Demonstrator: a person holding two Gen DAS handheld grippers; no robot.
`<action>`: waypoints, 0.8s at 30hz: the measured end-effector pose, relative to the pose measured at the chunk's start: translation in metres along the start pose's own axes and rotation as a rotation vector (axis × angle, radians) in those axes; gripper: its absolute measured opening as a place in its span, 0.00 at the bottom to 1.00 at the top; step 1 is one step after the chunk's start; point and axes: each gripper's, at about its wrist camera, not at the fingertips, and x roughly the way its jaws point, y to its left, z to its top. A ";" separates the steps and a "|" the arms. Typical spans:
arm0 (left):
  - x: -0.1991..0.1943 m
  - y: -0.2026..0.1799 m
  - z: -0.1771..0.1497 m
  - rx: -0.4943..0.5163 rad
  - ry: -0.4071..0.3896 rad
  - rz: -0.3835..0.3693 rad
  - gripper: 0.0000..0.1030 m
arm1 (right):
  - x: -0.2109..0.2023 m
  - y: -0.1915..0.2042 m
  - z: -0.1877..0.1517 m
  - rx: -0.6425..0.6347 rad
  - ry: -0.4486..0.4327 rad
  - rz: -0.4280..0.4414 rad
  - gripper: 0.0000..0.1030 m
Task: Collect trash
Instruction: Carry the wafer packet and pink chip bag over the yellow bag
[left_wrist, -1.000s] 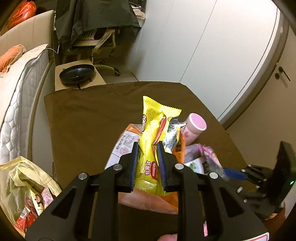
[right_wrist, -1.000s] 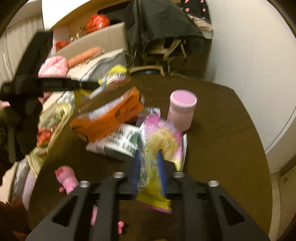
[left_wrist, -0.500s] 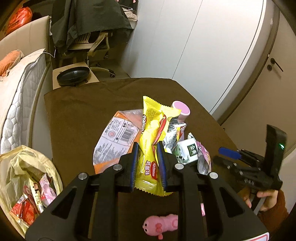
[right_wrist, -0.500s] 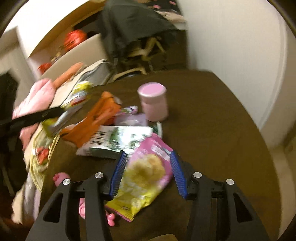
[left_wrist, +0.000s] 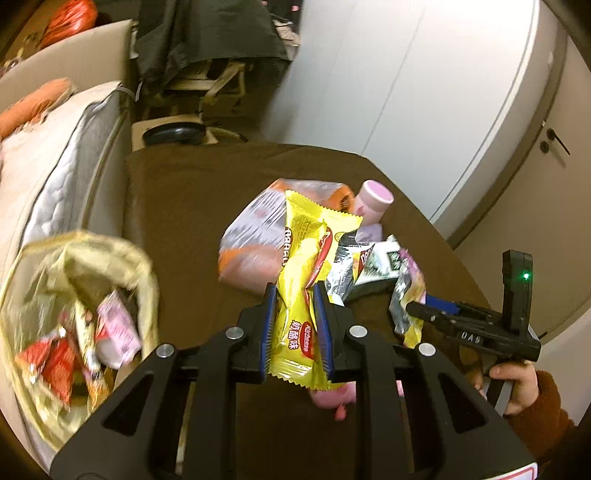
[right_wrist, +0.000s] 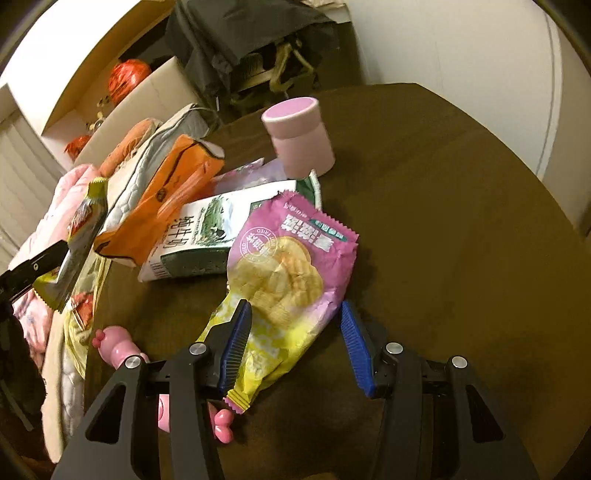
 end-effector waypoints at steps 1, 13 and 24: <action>-0.002 0.006 -0.006 -0.018 0.004 0.006 0.19 | 0.000 0.002 -0.001 -0.010 0.000 -0.003 0.32; -0.014 0.052 -0.042 -0.124 0.011 0.041 0.19 | -0.039 0.034 0.006 -0.125 -0.104 0.007 0.08; -0.029 0.058 -0.056 -0.135 -0.006 0.022 0.19 | -0.047 0.077 0.006 -0.244 -0.109 -0.002 0.07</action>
